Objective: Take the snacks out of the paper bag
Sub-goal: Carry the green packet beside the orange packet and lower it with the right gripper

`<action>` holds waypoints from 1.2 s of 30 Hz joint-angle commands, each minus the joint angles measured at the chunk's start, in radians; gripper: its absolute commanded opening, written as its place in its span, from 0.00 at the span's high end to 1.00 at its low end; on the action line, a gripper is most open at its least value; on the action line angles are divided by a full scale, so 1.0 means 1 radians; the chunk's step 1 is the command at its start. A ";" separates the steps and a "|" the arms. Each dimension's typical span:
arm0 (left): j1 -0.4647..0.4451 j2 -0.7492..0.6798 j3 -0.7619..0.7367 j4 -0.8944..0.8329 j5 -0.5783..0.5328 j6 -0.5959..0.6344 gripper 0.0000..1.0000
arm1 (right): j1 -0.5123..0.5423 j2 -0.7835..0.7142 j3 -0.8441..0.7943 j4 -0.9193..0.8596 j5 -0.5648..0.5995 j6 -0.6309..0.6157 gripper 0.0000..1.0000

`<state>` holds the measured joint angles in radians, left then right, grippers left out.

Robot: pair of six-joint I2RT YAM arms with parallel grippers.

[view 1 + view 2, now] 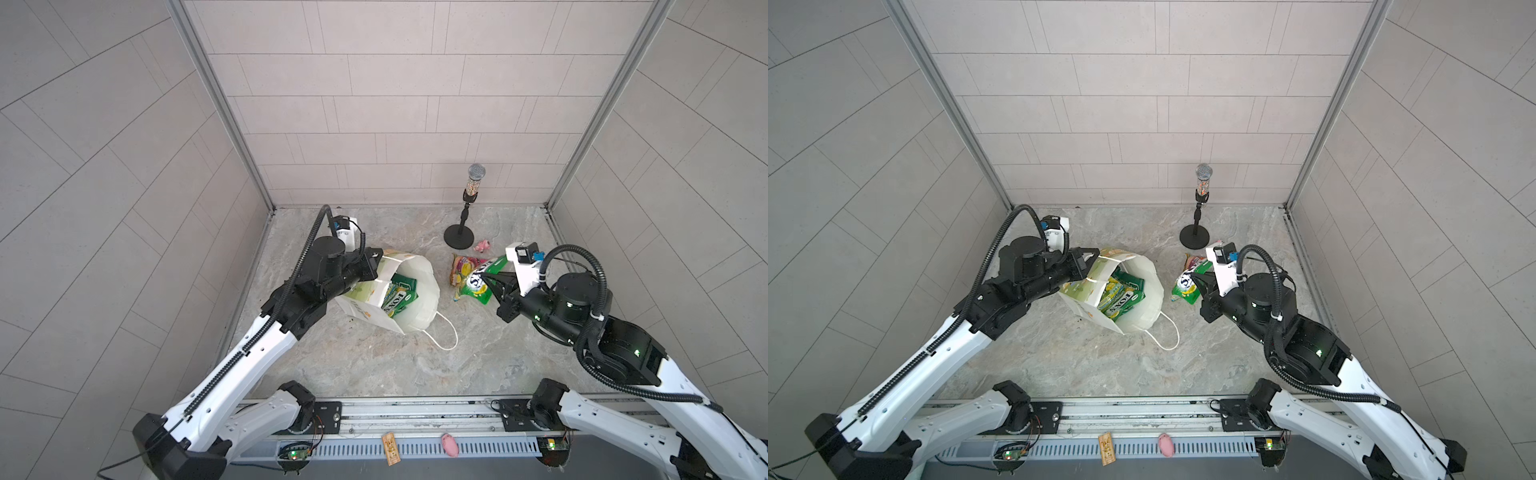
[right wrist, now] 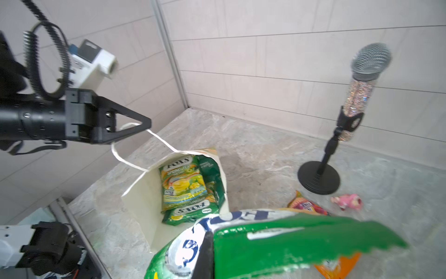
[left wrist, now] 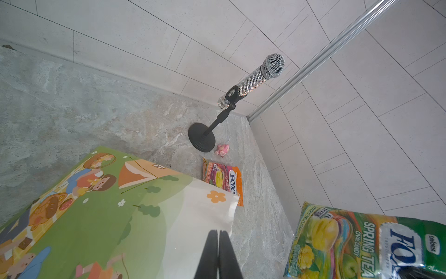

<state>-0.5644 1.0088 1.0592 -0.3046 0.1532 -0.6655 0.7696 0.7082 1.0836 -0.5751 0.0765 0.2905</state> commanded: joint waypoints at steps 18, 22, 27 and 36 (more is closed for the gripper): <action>-0.005 -0.013 0.000 -0.028 -0.008 0.017 1.00 | -0.602 0.208 0.040 -0.168 -0.109 -0.183 1.00; -0.005 -0.015 -0.003 -0.028 -0.007 0.018 1.00 | -0.657 0.304 0.040 -0.150 -0.087 -0.216 1.00; -0.005 -0.020 -0.007 -0.028 -0.004 0.020 1.00 | -0.706 0.419 0.036 -0.086 -0.111 -0.249 1.00; -0.005 -0.021 -0.001 -0.034 0.000 0.025 1.00 | -0.807 0.637 0.106 -0.060 -0.273 -0.291 1.00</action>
<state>-0.5648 1.0069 1.0592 -0.3290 0.1555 -0.6552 -0.0021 1.3281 1.1435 -0.6903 -0.1078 0.0368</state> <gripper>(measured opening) 0.040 0.048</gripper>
